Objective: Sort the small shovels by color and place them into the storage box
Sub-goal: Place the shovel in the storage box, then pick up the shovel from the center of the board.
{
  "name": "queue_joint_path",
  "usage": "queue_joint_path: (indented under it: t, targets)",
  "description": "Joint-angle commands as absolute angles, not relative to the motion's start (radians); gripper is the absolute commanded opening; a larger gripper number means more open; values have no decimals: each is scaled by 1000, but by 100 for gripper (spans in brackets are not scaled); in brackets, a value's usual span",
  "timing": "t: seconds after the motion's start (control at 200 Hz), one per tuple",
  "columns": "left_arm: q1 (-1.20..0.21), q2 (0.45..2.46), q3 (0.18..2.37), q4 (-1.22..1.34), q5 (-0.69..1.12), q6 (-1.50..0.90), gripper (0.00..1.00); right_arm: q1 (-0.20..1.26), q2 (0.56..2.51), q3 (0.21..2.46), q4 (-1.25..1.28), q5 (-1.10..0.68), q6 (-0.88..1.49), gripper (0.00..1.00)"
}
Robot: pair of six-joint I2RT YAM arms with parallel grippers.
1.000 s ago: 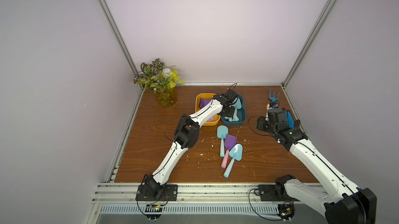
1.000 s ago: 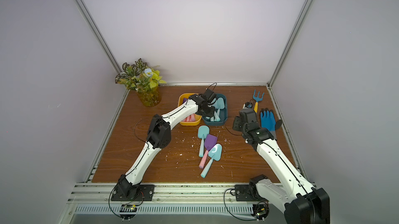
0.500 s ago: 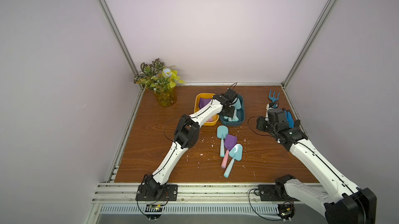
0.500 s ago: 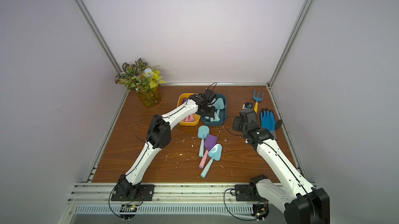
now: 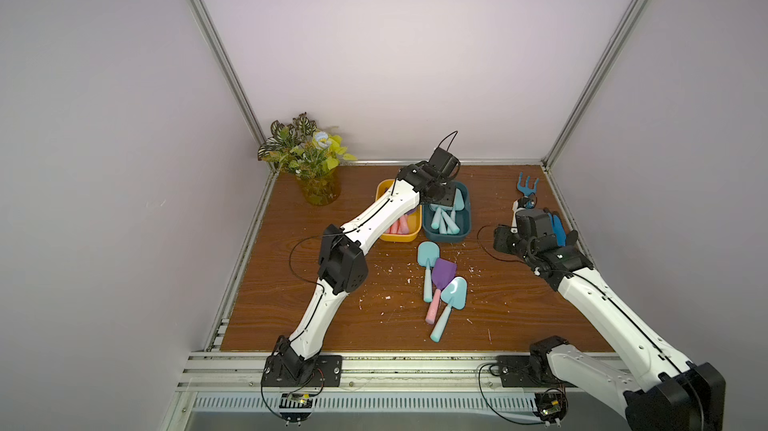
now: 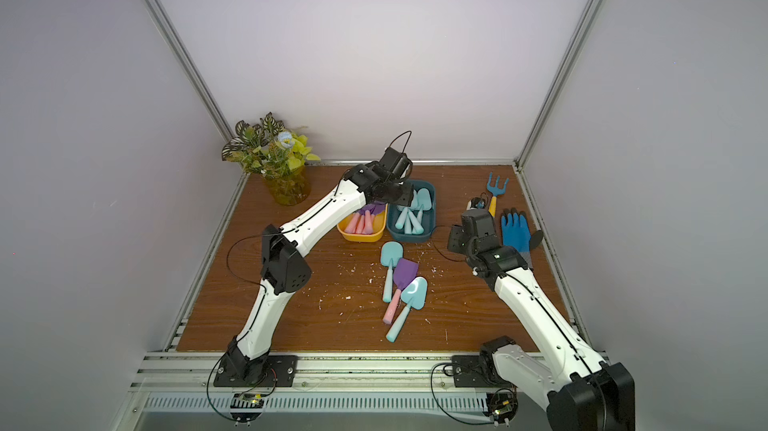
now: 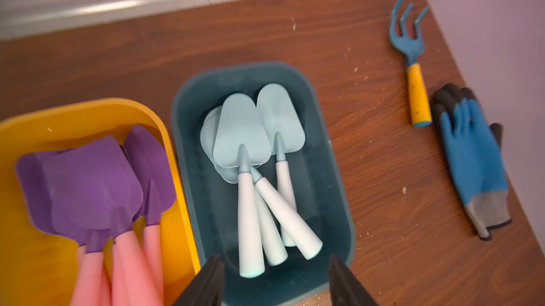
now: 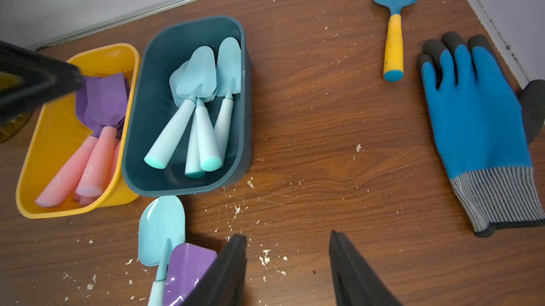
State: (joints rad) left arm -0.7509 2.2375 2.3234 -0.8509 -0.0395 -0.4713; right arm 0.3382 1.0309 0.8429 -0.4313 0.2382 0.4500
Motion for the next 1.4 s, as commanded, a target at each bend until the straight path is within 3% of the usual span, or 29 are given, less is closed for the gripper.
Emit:
queue_joint_path:
  t: [0.0, 0.175, 0.445, 0.605, 0.926, 1.396]
  targets:
    - [-768, 2120, 2243, -868, -140, -451, 61, 335, 1000, 897, -453, 202, 466, 52]
    - [-766, 1884, 1946, -801, -274, -448, 63, 336, 1003, 893, -453, 131, 482, 51]
    - [-703, 1550, 1448, -700, -349, -512, 65, 338, 993, 849, -482, 40, 514, 51]
    - [-686, 1432, 1265, -672, -367, -523, 66, 344, 961, 811, -499, -12, 563, 51]
    - [-635, 1315, 1081, -621, -327, -541, 68, 484, 931, 708, -502, -60, 705, 48]
    - [-615, 1330, 1043, -580, -280, -512, 70, 780, 862, 542, -475, -109, 1007, 48]
